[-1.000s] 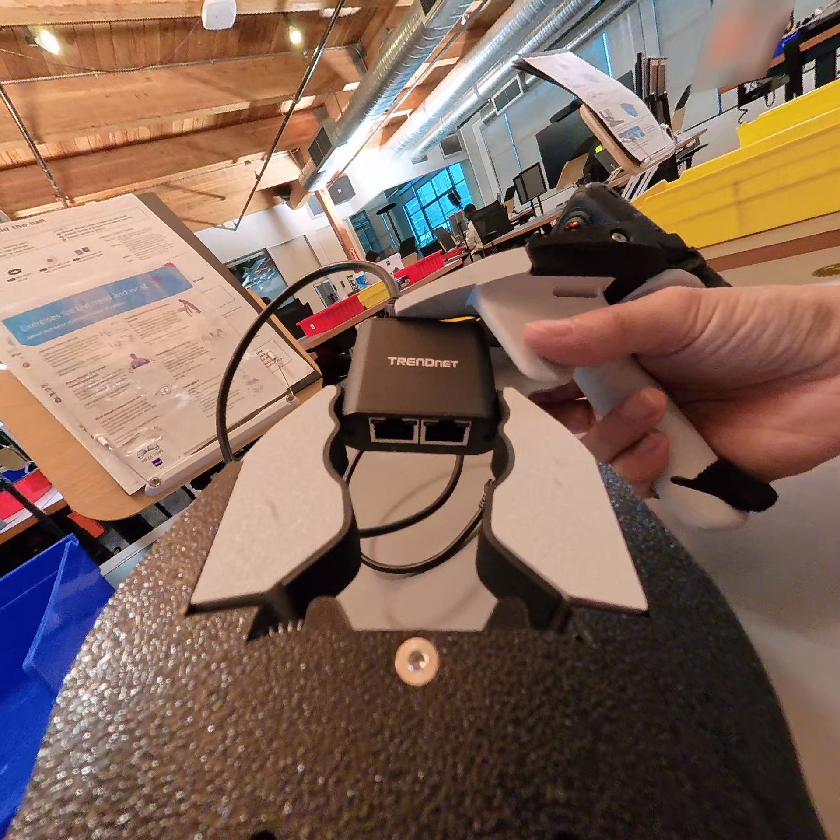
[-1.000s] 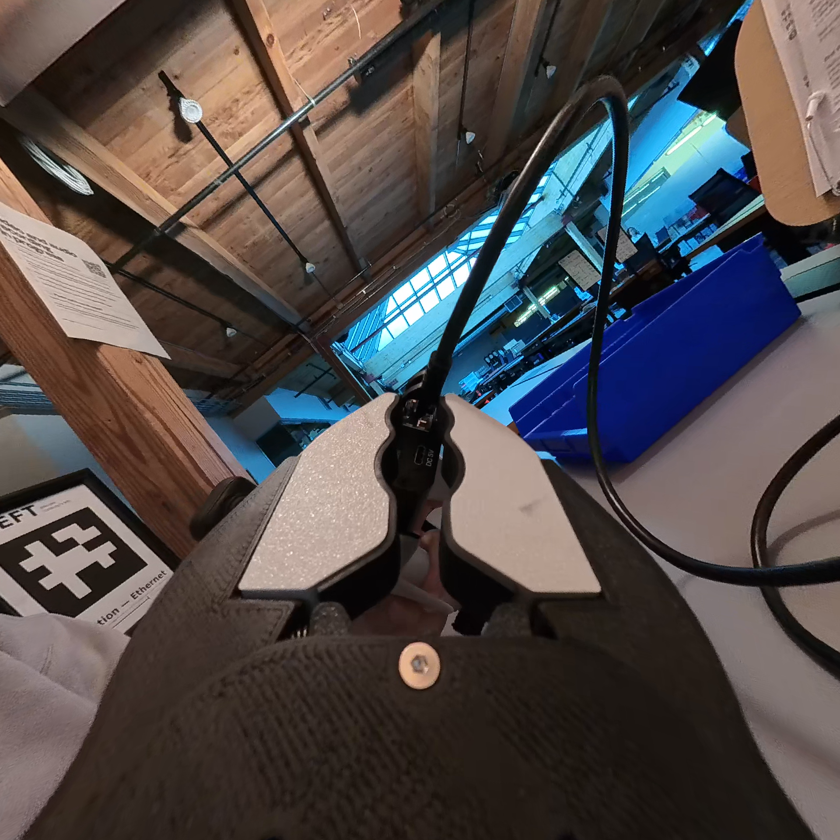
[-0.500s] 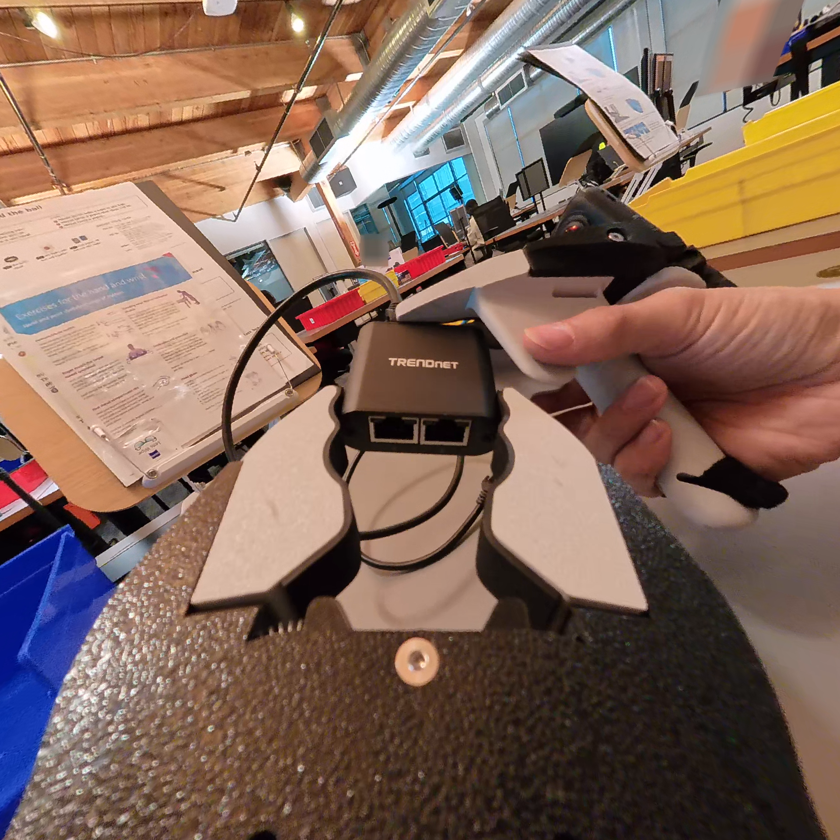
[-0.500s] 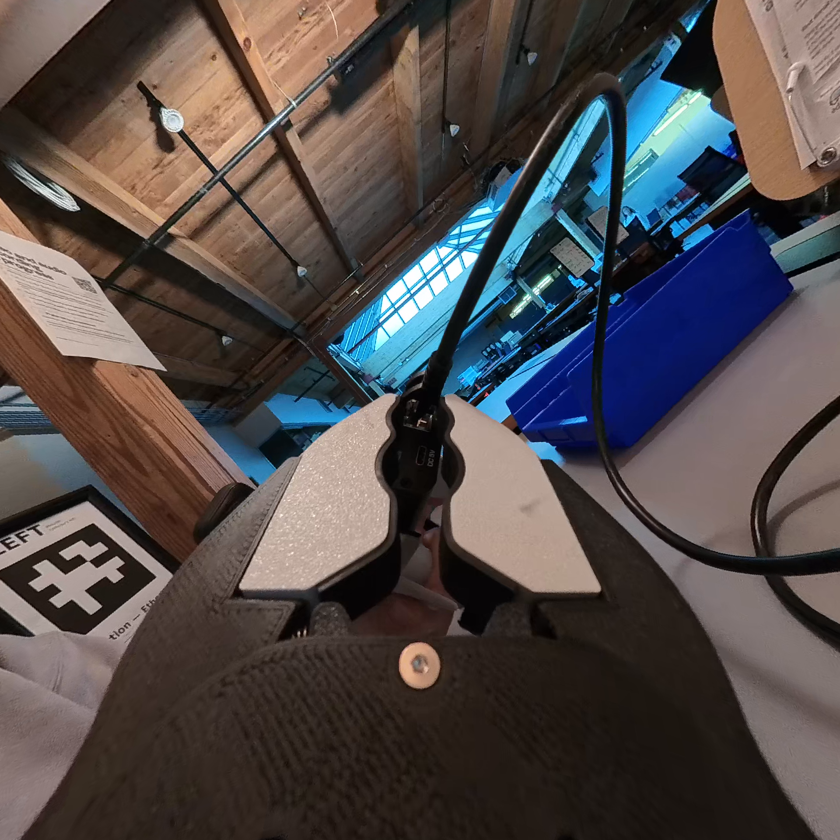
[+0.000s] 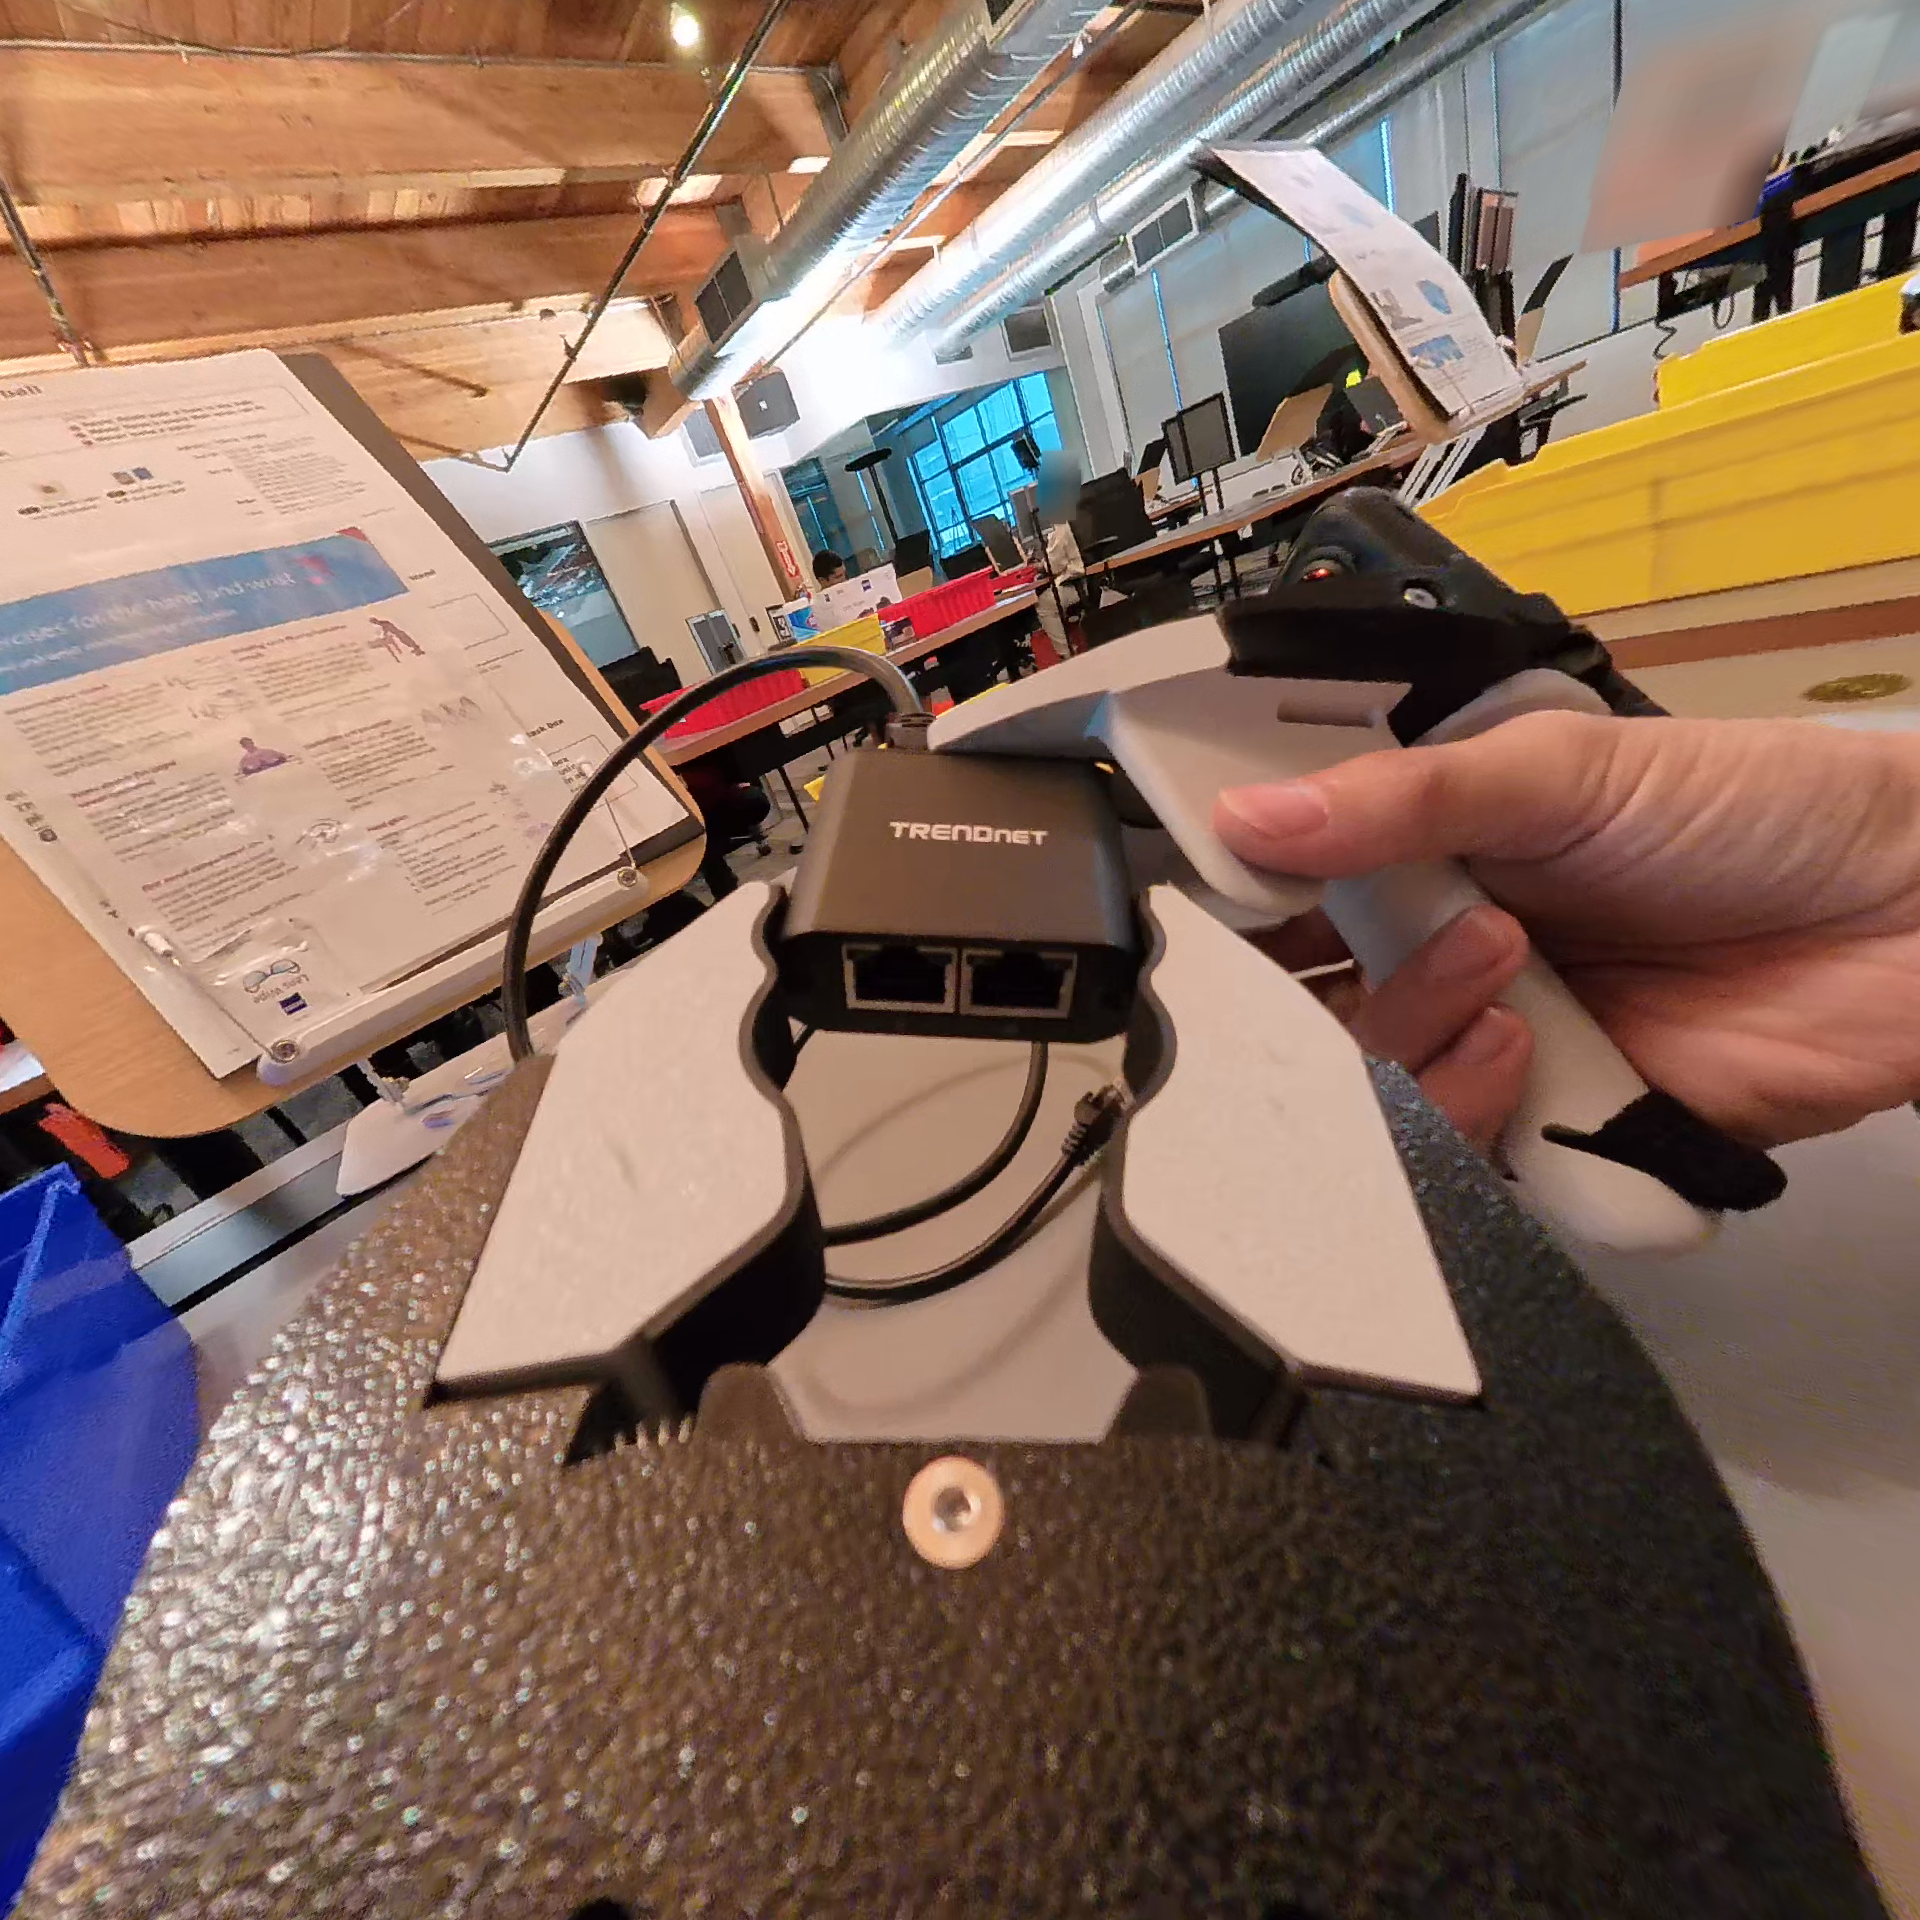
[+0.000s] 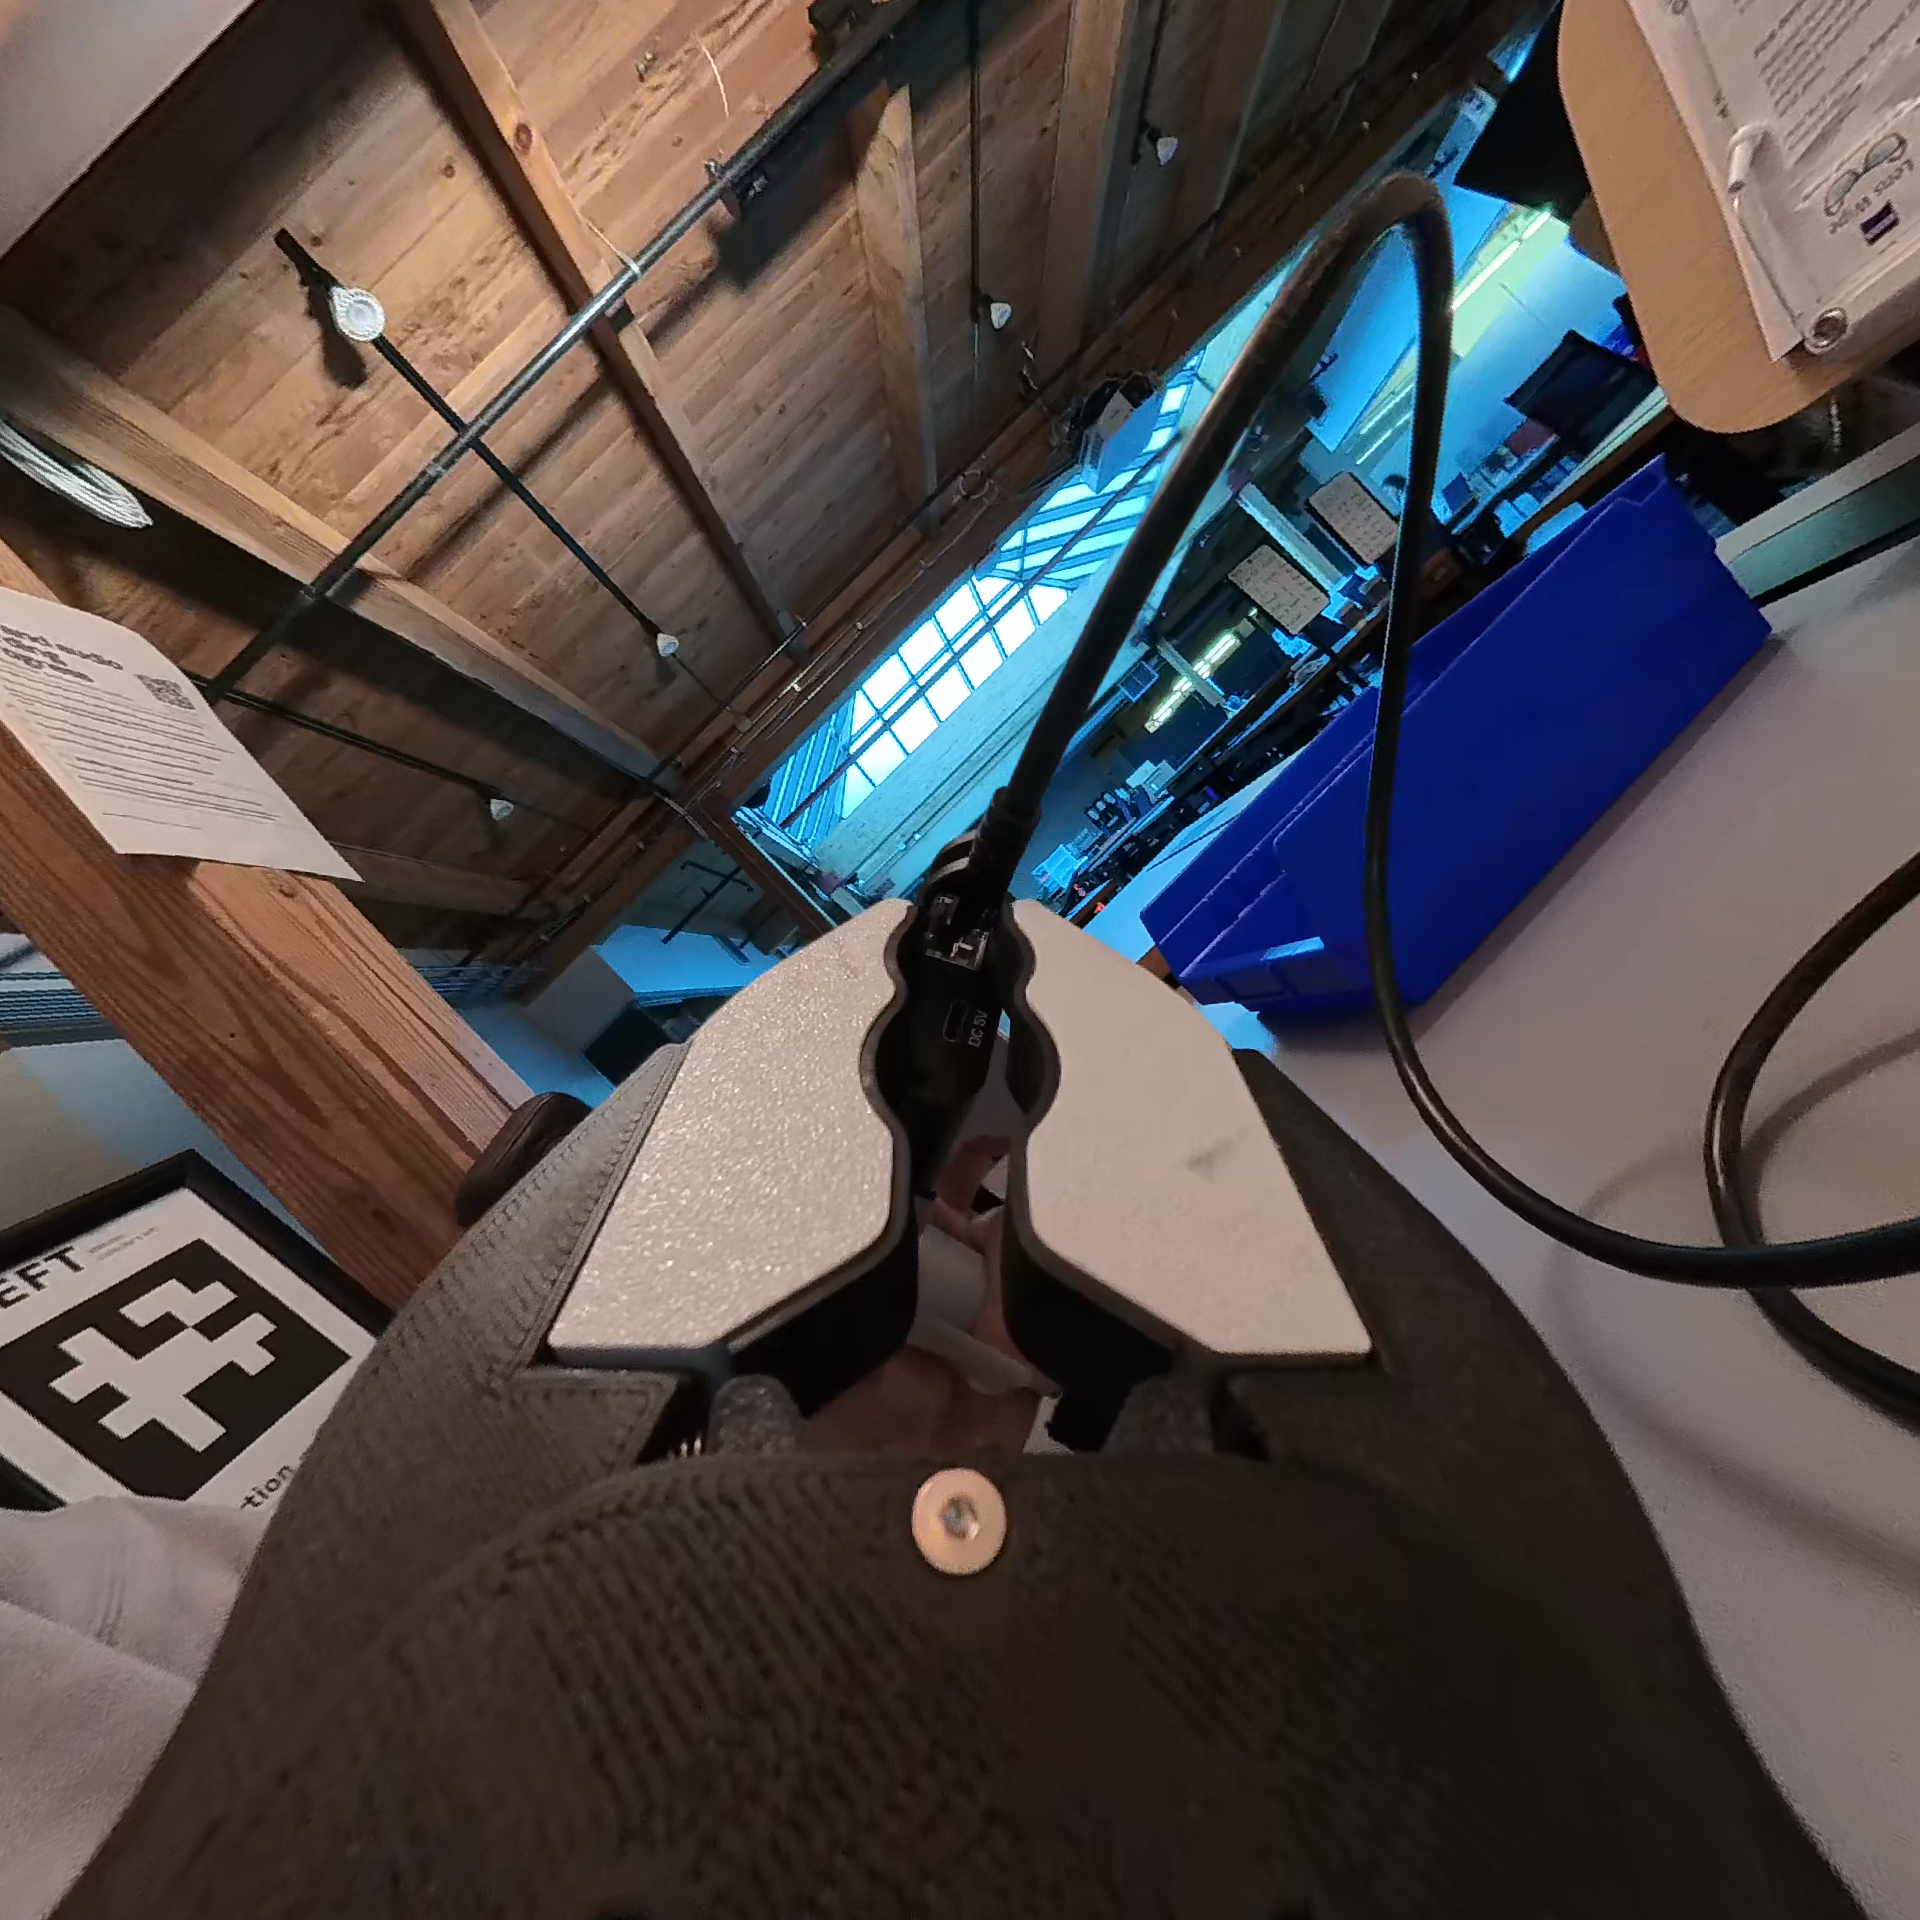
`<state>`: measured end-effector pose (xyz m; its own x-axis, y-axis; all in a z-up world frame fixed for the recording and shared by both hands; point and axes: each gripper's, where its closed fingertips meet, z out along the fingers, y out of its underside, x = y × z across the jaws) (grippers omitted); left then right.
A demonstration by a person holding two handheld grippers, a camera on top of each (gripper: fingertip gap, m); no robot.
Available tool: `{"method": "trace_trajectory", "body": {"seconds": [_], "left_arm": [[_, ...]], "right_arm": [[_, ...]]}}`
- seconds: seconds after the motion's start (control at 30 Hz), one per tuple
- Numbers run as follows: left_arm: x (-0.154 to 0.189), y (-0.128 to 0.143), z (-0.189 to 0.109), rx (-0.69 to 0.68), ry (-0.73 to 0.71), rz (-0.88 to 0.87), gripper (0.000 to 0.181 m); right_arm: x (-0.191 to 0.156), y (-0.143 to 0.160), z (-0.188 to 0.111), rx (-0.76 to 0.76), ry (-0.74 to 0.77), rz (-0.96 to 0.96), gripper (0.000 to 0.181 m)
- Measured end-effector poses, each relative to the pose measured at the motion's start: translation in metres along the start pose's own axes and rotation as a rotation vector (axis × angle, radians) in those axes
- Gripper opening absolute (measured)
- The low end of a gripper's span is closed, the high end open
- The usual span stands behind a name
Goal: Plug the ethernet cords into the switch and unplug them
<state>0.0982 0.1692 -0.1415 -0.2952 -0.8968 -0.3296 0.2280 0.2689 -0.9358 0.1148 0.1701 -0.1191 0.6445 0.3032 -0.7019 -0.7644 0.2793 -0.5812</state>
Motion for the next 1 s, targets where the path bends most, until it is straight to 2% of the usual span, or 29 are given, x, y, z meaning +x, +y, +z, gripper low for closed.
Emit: {"method": "trace_trajectory", "body": {"seconds": [0.37, 0.5, 0.63, 0.77, 0.83, 1.0], "left_arm": [[0.002, 0.014, 0.001, -0.027, 0.006, 0.03, 0.061], [0.001, 0.007, -0.001, -0.009, -0.003, 0.089, 0.061], [0.0, 0.005, -0.001, -0.008, -0.014, 0.09, 0.061], [-0.001, 0.009, -0.001, -0.03, -0.012, 0.094, 0.061], [0.001, 0.008, 0.0, -0.027, -0.017, 0.105, 0.061], [0.001, 0.01, 0.001, -0.044, -0.014, 0.127, 0.061]], "right_arm": [[0.006, 0.006, -0.003, -0.023, 0.018, -0.024, 0.008], [0.0, 0.004, -0.003, 0.001, -0.097, 0.129, 0.007], [-0.003, 0.003, -0.001, 0.043, -0.114, 0.175, 0.007], [-0.001, 0.003, 0.001, 0.045, -0.085, 0.156, 0.019], [0.001, 0.003, 0.0, 0.039, -0.052, 0.126, 0.013], [0.003, 0.001, -0.001, 0.085, -0.039, 0.146, 0.013]]}}
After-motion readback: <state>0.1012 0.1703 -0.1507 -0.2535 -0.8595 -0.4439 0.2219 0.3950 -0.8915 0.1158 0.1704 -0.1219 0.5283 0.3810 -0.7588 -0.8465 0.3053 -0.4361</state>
